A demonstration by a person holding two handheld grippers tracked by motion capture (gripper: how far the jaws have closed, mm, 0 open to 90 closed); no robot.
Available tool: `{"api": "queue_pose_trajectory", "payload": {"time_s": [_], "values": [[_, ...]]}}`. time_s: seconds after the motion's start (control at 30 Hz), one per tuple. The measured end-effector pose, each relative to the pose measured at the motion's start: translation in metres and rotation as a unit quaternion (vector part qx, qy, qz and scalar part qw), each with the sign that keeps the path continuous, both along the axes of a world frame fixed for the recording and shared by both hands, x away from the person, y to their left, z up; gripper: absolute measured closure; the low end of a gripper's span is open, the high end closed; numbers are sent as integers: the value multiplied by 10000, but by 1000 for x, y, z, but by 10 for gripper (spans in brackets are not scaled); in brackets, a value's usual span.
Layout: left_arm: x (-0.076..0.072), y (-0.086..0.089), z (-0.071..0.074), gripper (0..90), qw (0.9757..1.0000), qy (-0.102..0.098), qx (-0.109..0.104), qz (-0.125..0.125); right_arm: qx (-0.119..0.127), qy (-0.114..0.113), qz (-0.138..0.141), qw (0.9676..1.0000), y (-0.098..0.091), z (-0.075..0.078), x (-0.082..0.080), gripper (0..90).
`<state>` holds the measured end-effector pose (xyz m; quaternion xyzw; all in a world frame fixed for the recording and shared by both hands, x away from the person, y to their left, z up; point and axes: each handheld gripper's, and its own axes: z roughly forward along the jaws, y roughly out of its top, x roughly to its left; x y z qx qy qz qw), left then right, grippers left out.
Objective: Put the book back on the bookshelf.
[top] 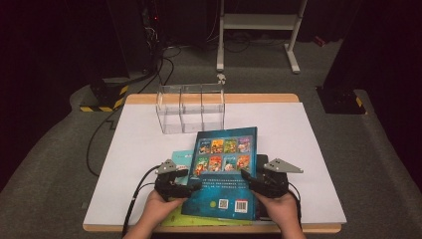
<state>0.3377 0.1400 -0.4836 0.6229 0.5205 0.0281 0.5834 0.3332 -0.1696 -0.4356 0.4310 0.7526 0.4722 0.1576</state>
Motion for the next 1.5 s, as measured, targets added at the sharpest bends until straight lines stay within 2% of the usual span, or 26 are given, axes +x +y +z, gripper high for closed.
{"api": "queue_pose_trajectory", "payload": {"time_s": [0.33, 0.53, 0.7, 1.1, 1.4, 1.5], "values": [[3, 2, 1, 144, 9998, 128, -161, -1, -6, -224, 94, 9997, 3, 2, -4, 475], [4, 4, 1, 126, 9998, 76, -206, -35, 30, -375, 126, 9992, 5, 4, -7, 486], [6, 5, 2, 107, 9990, 221, -400, -6, 44, -512, 160, 9986, 6, 7, -10, 494], [10, 6, 2, 69, 9971, 393, -652, -83, 46, -728, 237, 9971, 7, 10, -13, 498], [10, 6, 3, 99, 9965, 426, -688, -190, 67, -727, 252, 9970, 8, 10, -14, 497], [9, 7, 5, 109, 9968, 389, -685, -143, 96, -692, 254, 9972, 7, 10, -13, 494]]}}
